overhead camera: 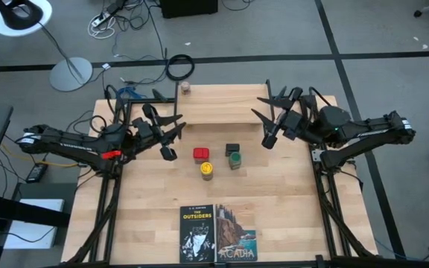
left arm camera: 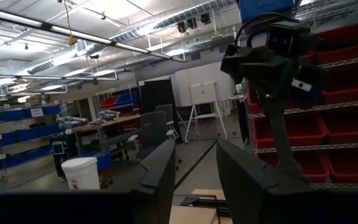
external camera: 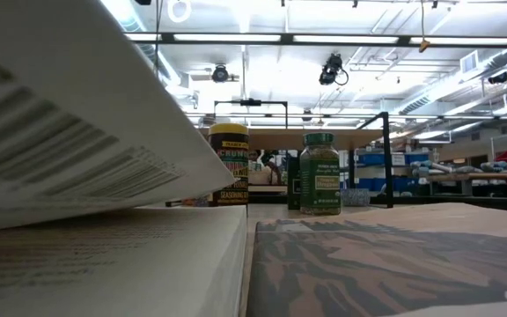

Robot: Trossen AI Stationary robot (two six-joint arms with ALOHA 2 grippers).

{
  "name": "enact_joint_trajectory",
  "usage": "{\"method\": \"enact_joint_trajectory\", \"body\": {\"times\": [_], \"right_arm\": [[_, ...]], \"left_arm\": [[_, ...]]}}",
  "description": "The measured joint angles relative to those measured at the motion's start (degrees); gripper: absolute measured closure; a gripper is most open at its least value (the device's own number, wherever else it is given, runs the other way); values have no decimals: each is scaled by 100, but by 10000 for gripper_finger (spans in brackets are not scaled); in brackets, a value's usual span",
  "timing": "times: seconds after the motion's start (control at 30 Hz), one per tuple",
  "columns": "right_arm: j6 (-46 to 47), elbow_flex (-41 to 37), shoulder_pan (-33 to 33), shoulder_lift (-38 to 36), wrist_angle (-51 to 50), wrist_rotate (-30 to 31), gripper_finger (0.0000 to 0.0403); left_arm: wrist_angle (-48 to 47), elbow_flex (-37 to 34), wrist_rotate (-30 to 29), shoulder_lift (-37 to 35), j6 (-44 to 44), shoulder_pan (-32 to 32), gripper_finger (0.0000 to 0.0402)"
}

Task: Shelf spices
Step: Put the black seasoning can on the shelf

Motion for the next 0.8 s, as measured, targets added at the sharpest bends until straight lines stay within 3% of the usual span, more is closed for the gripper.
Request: {"method": "enact_joint_trajectory", "body": {"times": [0.3,0.43,0.6,0.8], "right_arm": [[-89,0,0,-1,61,-132,247],[-116,0,2,-1,62,-517,250],[-116,0,43,-1,82,-570,252],[-107,0,42,-1,402,-568,252]], "left_arm": [[209,2,25,-2,-25,0,279],[-104,2,4,-2,-53,9,279],[-606,2,-240,0,-484,167,275],[-1316,2,-235,0,-924,234,236]]}}
